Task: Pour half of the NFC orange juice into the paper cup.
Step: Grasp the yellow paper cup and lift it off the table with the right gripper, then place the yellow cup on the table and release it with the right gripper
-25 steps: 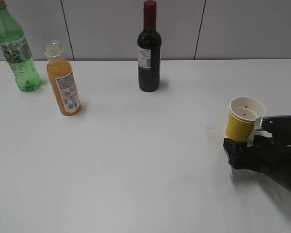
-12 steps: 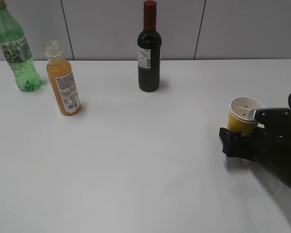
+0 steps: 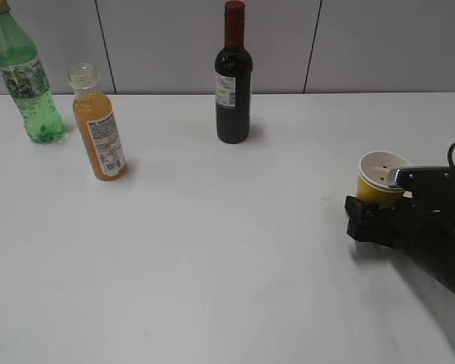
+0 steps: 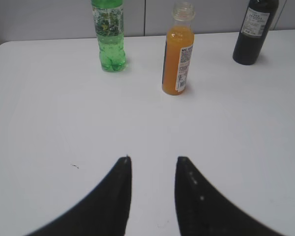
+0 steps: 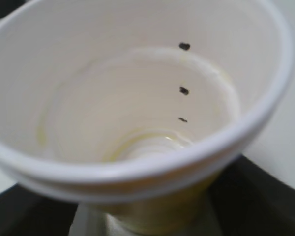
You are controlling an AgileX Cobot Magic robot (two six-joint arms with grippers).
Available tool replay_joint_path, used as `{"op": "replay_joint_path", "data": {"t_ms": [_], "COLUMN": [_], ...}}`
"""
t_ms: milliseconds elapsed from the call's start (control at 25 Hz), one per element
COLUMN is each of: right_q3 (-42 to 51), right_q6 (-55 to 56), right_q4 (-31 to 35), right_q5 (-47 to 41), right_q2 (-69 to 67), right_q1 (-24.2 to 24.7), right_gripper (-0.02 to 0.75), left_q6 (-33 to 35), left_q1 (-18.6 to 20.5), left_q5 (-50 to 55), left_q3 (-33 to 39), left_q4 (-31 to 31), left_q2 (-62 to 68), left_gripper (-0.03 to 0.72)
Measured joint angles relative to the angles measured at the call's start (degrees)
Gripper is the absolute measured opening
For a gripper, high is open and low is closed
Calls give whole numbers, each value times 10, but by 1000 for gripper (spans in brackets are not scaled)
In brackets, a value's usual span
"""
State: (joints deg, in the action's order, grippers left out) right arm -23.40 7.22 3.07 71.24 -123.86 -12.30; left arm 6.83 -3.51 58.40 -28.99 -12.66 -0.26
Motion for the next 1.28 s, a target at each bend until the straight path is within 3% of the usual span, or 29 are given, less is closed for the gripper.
{"op": "replay_joint_path", "data": {"t_ms": [360,720,960,1280], "right_q3": [0,0,-3,-77], "right_q6": [0,-21,-54,-10], "right_q4": [6,-2,-95,-315], "right_q5": [1,-10,-14,-14], "right_q2": [0,10,36,36], "right_q1": [0,0,0,0], "right_gripper": [458,458,457,457], "left_q6": [0,0,0,0], "left_q1": [0,0,0,0], "left_q5": [0,0,0,0], "left_q3": [0,0,0,0], "left_q4": [0,0,0,0], "left_q2": [0,0,0,0], "left_gripper": [239,239,239,239]}}
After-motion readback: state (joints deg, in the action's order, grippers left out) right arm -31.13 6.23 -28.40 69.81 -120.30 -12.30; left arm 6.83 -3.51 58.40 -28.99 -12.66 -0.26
